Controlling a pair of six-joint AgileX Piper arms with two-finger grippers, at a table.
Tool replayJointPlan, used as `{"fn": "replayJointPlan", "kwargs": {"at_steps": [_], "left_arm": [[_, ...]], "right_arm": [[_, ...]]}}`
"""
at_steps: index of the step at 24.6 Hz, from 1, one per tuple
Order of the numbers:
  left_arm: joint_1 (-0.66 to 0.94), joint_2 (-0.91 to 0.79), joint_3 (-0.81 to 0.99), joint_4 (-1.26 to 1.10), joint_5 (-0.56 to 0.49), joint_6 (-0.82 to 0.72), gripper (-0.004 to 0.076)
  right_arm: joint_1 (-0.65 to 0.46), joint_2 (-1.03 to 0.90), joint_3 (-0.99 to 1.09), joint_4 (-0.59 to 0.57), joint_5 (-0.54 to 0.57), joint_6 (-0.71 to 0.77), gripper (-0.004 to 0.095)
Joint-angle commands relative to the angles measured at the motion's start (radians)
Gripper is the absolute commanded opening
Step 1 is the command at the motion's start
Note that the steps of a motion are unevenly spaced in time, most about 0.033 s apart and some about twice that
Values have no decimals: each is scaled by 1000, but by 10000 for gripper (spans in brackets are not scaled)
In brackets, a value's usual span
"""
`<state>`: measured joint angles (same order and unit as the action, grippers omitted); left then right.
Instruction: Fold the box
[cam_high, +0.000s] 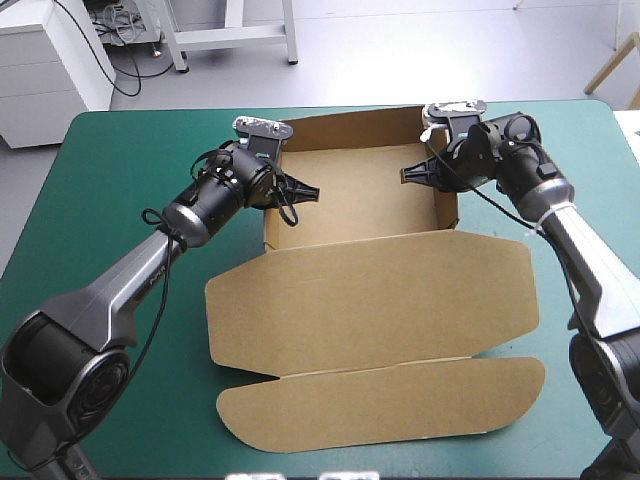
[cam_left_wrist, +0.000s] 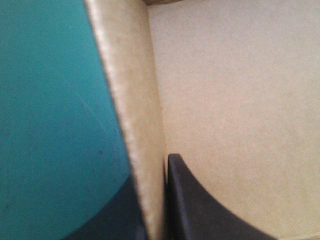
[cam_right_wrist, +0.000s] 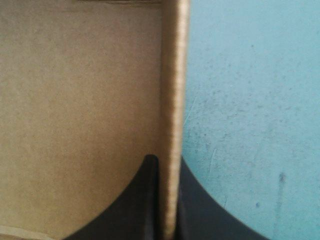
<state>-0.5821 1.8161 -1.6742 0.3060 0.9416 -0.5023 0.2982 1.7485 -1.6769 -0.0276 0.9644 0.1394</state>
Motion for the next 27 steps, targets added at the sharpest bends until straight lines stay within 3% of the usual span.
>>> {"fn": "replayJointPlan", "kwargs": {"at_steps": [1, 14, 17, 23, 25, 27], "left_arm": [[27, -14, -32, -18, -36, 105, 13], [53, 95, -32, -83, 97, 144, 19], [54, 93, -32, -87, 90, 144, 98], [54, 89, -32, -88, 98, 162, 376], [54, 83, -32, -88, 98, 162, 466], [54, 72, -32, -88, 97, 162, 536]], "right_arm": [[0, -21, -30, 89, -7, -68, -19], [0, 94, -30, 159, 52, -105, 4], [0, 94, -30, 169, 54, -115, 179], [0, 94, -30, 167, 72, -119, 732], [0, 92, -30, 167, 77, -119, 800], [0, 90, -30, 162, 77, -124, 806]]}}
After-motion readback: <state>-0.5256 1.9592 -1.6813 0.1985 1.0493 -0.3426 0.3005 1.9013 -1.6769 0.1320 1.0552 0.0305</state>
